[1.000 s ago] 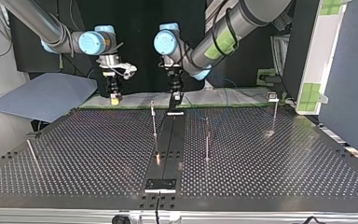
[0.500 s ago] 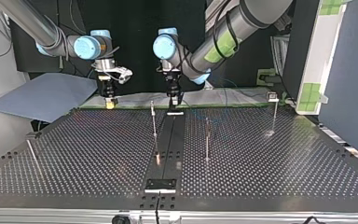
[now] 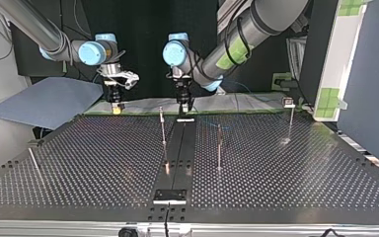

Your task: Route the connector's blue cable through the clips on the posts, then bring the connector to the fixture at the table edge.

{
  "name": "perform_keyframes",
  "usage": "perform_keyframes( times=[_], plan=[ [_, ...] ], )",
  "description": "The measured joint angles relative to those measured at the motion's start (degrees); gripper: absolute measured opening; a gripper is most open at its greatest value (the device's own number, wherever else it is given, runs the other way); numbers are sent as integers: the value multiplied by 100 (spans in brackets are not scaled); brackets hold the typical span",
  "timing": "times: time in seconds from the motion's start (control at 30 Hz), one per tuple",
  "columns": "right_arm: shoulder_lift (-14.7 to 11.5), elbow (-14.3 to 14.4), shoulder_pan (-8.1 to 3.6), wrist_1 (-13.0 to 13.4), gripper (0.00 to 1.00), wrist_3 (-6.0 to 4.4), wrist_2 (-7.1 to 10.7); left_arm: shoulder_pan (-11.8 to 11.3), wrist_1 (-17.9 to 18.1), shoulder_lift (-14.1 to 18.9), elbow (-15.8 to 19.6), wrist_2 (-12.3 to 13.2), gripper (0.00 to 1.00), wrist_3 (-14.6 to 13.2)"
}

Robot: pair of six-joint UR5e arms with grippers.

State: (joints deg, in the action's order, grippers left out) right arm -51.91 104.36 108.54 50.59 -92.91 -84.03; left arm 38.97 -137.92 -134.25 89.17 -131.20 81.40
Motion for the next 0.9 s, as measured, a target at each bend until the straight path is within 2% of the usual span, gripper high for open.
perform_keyframes(
  times=[0.63,0.9],
  plan=[
    [25,-216,-29,-155,0,15,23,-56,-29,-5,-108,143,2,43],
    [23,-218,-7,-269,0,80,57,-19,-277,-1,-105,126,2,120]
  ],
)
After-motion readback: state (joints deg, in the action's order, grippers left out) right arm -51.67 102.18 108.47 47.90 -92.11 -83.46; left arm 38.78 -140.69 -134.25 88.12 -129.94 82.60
